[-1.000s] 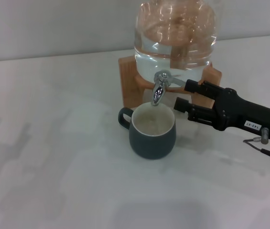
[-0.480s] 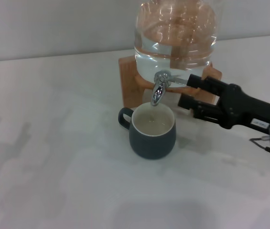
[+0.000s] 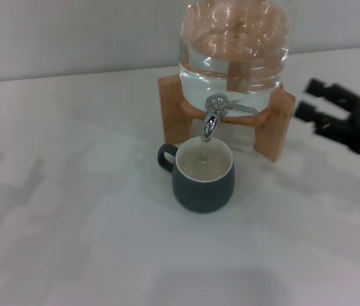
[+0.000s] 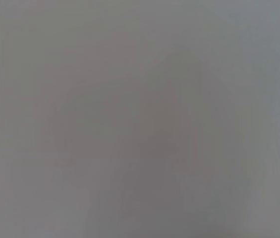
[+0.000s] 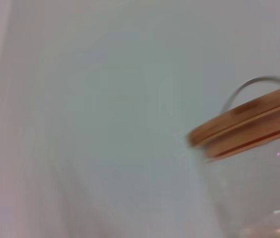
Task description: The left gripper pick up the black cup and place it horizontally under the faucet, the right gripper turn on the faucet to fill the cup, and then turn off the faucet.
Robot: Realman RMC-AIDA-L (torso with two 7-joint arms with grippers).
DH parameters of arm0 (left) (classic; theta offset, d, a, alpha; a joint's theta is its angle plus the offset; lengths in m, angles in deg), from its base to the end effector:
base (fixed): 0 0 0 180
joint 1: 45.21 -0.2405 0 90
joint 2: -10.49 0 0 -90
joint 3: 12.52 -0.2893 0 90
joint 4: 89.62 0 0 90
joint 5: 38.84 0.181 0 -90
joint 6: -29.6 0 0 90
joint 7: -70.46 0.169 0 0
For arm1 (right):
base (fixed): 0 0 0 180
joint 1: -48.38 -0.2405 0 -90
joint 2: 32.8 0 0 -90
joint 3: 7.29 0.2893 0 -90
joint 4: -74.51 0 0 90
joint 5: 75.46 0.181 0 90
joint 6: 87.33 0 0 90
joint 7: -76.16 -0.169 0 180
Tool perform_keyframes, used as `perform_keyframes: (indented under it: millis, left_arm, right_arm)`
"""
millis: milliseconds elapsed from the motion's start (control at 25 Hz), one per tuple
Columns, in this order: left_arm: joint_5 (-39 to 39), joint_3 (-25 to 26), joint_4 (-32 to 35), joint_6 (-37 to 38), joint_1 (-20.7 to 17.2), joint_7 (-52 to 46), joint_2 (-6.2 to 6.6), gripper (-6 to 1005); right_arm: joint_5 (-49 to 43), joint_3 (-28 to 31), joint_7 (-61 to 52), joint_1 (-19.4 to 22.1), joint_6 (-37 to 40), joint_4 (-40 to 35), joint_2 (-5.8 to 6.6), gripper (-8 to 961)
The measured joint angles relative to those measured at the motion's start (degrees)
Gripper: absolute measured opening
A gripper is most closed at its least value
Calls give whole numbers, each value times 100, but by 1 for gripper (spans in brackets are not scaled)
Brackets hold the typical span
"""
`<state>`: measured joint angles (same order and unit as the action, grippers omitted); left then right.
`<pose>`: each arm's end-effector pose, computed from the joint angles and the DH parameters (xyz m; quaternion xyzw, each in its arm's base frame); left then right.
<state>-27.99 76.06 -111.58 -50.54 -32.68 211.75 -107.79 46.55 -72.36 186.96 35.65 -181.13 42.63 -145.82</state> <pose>-0.2966 0.3008 0.0075 -0.7012 -0.2287 -0.4922 0.4623 0.2776 0.2784 0.0343 -0.8126 0.2164 0.4868 0.2365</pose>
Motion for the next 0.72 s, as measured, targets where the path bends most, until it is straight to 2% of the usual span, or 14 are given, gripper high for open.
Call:
perform_keyframes:
  millis: [240,400,720]
  left_arm:
    - [48,153,-9,289,72,-81,63,894]
    - [194,221,12,416,105,-102,75,894]
    - [248,218,-54,427,184,-116,116,894]
  right_arm:
    - [-119,872,-186,308,-134,-206,155,842]
    - [-135,1058,-311,338,-84,-277,83,842]
    - [-143,1062,-165,369,-43,-206,-15,842]
